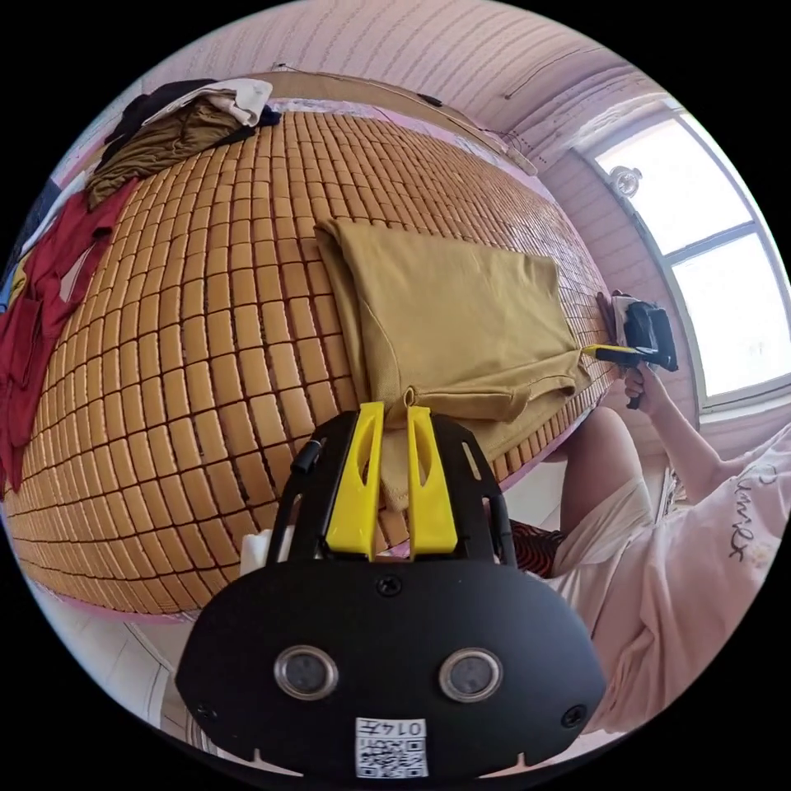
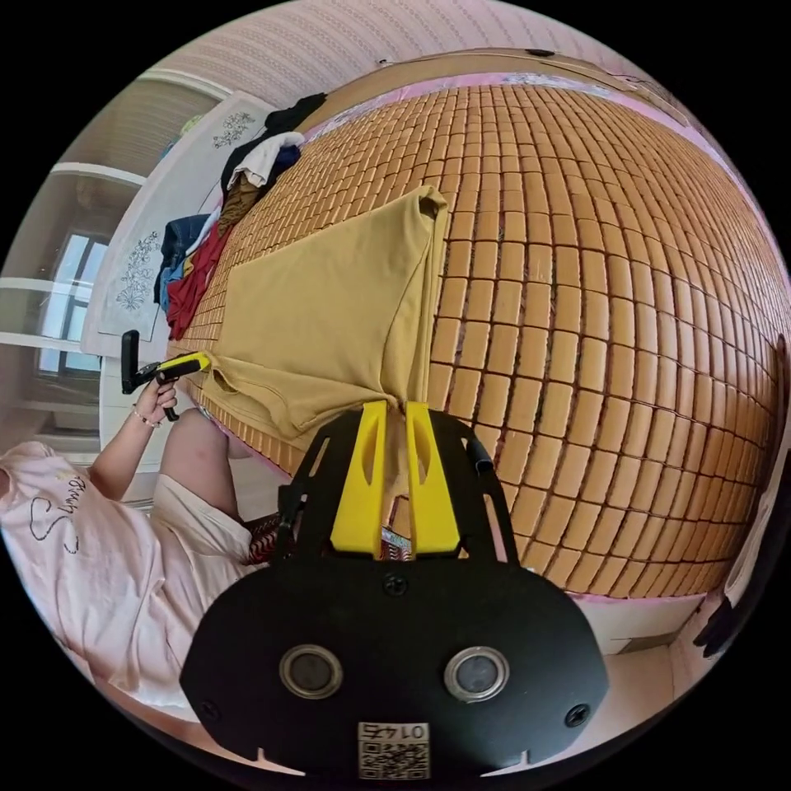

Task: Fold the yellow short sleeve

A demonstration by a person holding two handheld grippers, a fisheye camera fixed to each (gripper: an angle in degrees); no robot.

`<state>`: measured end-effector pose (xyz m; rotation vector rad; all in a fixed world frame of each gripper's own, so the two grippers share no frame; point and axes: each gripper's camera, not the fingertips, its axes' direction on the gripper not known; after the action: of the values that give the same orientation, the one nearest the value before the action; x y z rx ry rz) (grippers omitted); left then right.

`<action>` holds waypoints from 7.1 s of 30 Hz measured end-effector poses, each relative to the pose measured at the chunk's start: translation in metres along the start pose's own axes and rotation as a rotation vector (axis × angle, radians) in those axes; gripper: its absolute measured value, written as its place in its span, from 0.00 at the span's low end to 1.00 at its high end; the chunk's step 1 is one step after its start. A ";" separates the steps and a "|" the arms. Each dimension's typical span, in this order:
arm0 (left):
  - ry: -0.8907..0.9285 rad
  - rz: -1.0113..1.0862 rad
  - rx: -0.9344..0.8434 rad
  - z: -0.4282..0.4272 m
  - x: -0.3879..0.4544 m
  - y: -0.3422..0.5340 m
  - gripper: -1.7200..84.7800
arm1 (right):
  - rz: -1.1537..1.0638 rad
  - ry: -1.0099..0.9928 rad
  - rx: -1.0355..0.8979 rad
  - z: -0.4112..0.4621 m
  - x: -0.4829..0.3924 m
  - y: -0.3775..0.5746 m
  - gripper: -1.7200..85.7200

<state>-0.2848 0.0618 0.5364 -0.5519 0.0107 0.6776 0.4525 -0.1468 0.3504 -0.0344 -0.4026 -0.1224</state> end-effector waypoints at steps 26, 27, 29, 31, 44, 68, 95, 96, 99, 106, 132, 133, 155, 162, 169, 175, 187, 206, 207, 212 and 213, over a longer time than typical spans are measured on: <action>0.047 0.335 -0.274 0.081 0.154 0.000 0.03 | -0.516 0.135 -0.314 0.144 -0.224 -0.007 0.04; 0.051 0.326 -0.276 0.083 0.153 0.002 0.03 | -0.517 0.128 -0.326 0.147 -0.224 -0.007 0.04; 0.073 0.315 -0.278 0.083 0.156 0.007 0.06 | -0.534 0.095 -0.357 0.149 -0.230 -0.006 0.07; 0.062 0.336 -0.281 0.077 0.163 0.011 0.08 | -0.545 0.078 -0.383 0.146 -0.236 -0.007 0.08; 0.004 0.483 -0.089 0.110 0.243 0.005 0.07 | -0.607 0.364 -0.261 0.189 -0.303 -0.174 0.02; 0.106 0.657 0.140 0.117 0.304 0.077 0.08 | -0.081 0.147 -0.089 0.038 -0.105 -0.050 0.12; 0.061 0.840 0.019 0.132 0.407 0.079 0.04 | 0.160 -0.418 0.275 -0.083 0.038 0.166 0.03; 0.075 0.848 0.012 0.127 0.406 0.085 0.03 | 0.186 -0.393 0.299 -0.084 0.043 0.173 0.03; 0.066 0.870 0.009 0.106 0.404 0.114 0.03 | 0.374 -0.344 0.281 -0.073 0.073 0.194 0.09; 0.012 0.843 0.016 0.081 0.395 0.150 0.02 | 0.591 -0.460 0.226 -0.036 0.108 0.198 0.17; 0.177 0.369 0.247 0.030 0.273 0.144 0.02 | 0.157 -0.202 0.260 -0.130 -0.040 0.131 0.05; 0.160 0.307 0.237 0.033 0.257 0.142 0.02 | 0.134 -0.178 0.227 -0.112 -0.060 0.107 0.05; 0.110 -0.203 0.043 0.038 0.105 0.129 0.08 | -0.266 0.210 0.014 0.045 -0.246 -0.028 0.14; 0.030 0.007 0.170 0.017 0.127 0.121 0.17 | -0.408 0.232 -0.143 0.087 -0.272 -0.039 0.22; -0.053 0.069 0.035 0.057 0.156 0.105 0.20 | -0.538 0.287 -0.184 0.111 -0.317 -0.025 0.15; -0.038 0.008 0.033 0.062 0.160 0.108 0.06 | -0.552 0.231 -0.170 0.099 -0.325 -0.009 0.09; 0.017 0.330 0.219 -0.018 0.215 0.133 0.01 | -0.422 -0.042 0.297 -0.075 -0.285 0.153 0.08; 0.325 0.885 0.323 0.018 0.584 -0.103 0.06 | 0.193 0.650 0.441 -0.402 -0.091 0.274 0.09; 0.280 0.855 0.296 0.033 0.595 -0.118 0.07 | 0.246 0.680 0.421 -0.407 -0.074 0.262 0.10; 0.106 0.709 0.235 0.078 0.587 -0.154 0.08 | 0.604 0.516 0.431 -0.399 0.052 0.237 0.20; 0.127 0.716 0.233 0.078 0.578 -0.150 0.08 | 0.603 0.491 0.474 -0.396 0.053 0.244 0.21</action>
<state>0.2458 0.3454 0.5683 -0.3560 0.4177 1.3164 0.6851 0.0664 0.0048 0.3352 0.0884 0.5536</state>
